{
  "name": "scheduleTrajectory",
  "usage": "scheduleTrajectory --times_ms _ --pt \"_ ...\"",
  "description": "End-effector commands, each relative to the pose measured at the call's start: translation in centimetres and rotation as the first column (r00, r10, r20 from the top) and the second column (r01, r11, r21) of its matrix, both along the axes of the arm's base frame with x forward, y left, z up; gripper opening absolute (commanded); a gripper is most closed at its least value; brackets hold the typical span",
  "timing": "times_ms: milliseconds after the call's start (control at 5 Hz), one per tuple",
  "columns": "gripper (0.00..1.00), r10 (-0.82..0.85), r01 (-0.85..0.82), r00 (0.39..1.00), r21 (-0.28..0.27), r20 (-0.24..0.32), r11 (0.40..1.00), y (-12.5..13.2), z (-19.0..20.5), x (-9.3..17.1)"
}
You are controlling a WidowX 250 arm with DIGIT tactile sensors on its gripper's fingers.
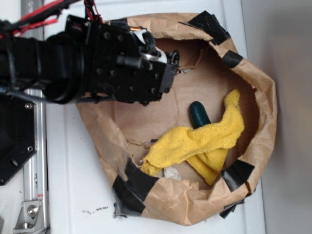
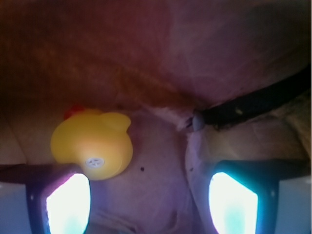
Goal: Grab the yellow duck.
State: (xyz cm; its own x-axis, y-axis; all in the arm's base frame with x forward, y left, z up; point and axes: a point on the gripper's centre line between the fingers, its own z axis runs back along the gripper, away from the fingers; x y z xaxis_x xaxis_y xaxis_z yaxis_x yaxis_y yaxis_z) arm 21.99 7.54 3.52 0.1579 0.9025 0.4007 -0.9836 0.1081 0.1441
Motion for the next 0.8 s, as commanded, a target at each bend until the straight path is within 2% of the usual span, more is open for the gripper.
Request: scheduleTrajectory --times_ms 0,200,400,600 --pt "1.00 0.077 -0.086 0.992 0.095 0.102 0.992 1.5 1.9 -1.1" --pt "1.00 0.099 -0.114 0.987 0.118 0.125 0.986 1.6 2.9 -1.6" --pt "1.00 0.111 -0.127 0.987 0.136 0.119 0.983 2.3 2.5 -1.6" --pt "1.00 0.138 -0.149 0.986 0.125 0.096 0.981 3.2 1.8 -1.3"
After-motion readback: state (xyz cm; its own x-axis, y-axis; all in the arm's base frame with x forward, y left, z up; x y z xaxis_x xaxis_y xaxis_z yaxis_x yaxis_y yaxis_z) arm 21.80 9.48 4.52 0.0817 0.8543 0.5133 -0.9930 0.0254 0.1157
